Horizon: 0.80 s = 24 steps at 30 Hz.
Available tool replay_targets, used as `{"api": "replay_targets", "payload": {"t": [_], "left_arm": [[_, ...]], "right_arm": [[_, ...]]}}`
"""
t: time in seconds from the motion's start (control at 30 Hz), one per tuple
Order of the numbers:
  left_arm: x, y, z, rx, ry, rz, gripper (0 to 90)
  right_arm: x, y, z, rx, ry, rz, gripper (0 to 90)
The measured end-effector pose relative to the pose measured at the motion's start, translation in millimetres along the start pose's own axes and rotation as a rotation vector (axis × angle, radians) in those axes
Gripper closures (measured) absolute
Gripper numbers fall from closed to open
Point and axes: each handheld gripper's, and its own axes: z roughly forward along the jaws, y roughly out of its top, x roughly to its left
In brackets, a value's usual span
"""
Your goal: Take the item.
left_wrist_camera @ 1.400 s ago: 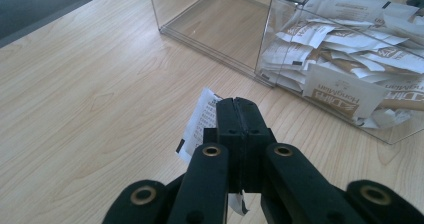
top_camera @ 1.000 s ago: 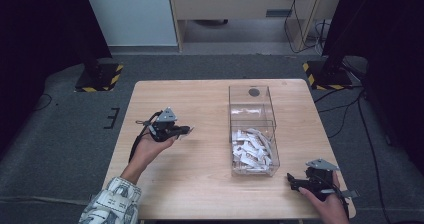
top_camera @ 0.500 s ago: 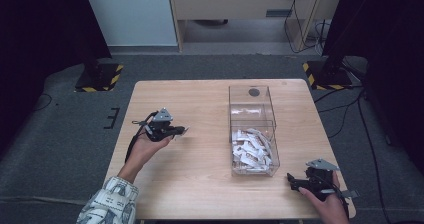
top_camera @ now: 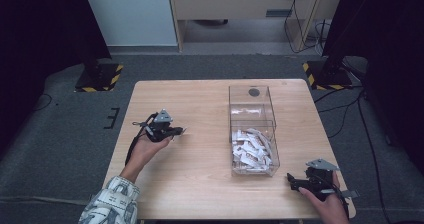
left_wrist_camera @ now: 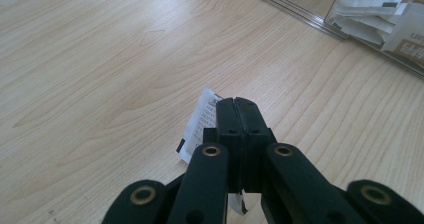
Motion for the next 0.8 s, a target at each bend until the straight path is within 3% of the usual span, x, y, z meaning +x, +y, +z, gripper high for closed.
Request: {"api": "replay_targets", "payload": {"t": [0.2,0.8], "left_arm": [[-0.1,-2.4,5.9,0.020,0.010,0.004,89.5],[3.5,0.9,20.5,0.008,0.037,-0.014,89.3]], "right_arm": [[0.1,0.0,0.1,-0.002,0.000,0.000,0.9],[0.0,0.0,0.0,0.000,0.000,0.000,0.8]]}}
